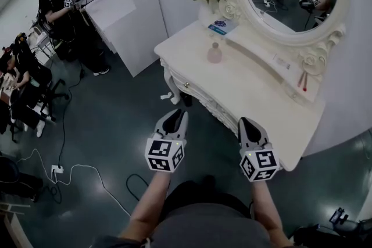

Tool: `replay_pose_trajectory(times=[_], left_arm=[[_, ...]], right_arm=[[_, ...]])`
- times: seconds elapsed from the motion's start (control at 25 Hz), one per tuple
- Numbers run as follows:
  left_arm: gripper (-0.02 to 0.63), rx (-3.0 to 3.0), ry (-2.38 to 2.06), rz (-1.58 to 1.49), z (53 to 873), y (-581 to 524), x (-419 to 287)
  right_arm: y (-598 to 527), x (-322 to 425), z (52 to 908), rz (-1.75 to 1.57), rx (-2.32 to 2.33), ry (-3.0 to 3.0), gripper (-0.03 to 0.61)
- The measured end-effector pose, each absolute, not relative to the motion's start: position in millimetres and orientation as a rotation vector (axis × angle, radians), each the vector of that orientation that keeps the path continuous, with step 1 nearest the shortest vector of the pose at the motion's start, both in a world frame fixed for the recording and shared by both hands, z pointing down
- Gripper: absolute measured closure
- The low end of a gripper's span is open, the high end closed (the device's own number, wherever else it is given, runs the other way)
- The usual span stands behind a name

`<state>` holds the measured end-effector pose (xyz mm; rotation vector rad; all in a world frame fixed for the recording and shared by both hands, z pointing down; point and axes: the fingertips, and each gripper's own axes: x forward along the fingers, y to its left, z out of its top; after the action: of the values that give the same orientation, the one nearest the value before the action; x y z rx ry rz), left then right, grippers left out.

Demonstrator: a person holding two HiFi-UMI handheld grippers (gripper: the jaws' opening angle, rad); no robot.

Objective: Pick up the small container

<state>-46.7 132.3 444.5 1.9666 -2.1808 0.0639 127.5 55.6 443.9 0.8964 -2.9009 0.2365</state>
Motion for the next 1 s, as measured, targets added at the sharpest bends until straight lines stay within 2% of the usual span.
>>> replay_pose_trajectory(times=[0.36,1.0], left_arm=[[0.511,1.936,-2.202,0.072,445,122,-46],[0.469,1.961,-2.153,0.086,456,63,-80]], right_arm=[[46,129,443,0.261,0.880,-2.919,0.574],[3,92,437,0.280,0.907,-2.931,0.574]])
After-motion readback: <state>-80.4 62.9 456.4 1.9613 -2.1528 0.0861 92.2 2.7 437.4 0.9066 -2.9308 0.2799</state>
